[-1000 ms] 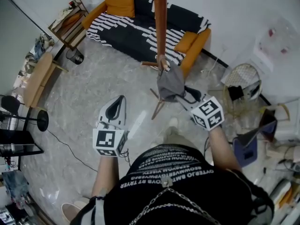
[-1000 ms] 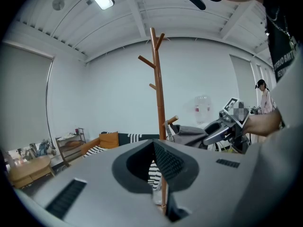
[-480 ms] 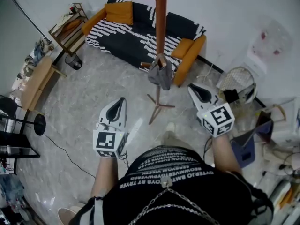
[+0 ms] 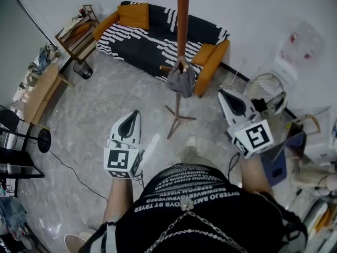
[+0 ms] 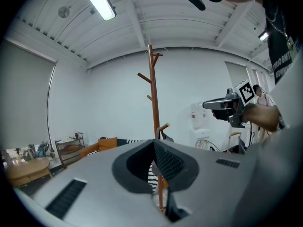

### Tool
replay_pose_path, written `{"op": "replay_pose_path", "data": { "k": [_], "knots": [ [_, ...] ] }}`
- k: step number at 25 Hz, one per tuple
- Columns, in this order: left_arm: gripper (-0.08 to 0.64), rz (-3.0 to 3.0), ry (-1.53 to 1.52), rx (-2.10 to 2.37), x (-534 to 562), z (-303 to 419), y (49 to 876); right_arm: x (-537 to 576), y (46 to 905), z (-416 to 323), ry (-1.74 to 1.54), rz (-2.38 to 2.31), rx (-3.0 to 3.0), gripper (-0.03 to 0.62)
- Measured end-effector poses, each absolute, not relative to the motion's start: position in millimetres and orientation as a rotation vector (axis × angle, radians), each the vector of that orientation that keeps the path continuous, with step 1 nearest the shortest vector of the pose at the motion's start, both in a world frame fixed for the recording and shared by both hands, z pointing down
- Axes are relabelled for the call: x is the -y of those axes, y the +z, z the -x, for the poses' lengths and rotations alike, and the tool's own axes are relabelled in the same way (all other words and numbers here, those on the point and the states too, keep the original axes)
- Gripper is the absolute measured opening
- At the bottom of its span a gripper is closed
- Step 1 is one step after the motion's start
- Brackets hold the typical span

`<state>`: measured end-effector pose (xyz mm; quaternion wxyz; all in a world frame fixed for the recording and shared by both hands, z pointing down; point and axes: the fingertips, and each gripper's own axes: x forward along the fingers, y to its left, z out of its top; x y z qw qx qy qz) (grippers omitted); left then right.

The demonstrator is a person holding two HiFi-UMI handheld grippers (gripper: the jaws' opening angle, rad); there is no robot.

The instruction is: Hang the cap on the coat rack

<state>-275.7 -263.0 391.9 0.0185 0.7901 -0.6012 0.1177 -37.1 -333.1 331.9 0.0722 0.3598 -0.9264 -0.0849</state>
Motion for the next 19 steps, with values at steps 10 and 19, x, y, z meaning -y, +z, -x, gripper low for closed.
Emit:
{"op": "replay_pose_path", "data": {
  "k": [10,19],
  "knots": [
    [0.003,-2.445,0.360,1.853,239.0,277.8,402.5,311.2,341.1,41.6,-0.233,-1.072,2.775,0.002],
    [0.003,-2.434,0.340,1.889,228.2,288.2,397.7,305.2,334.2,59.2,-0.267,-1.025,2.795,0.002]
  ]
}}
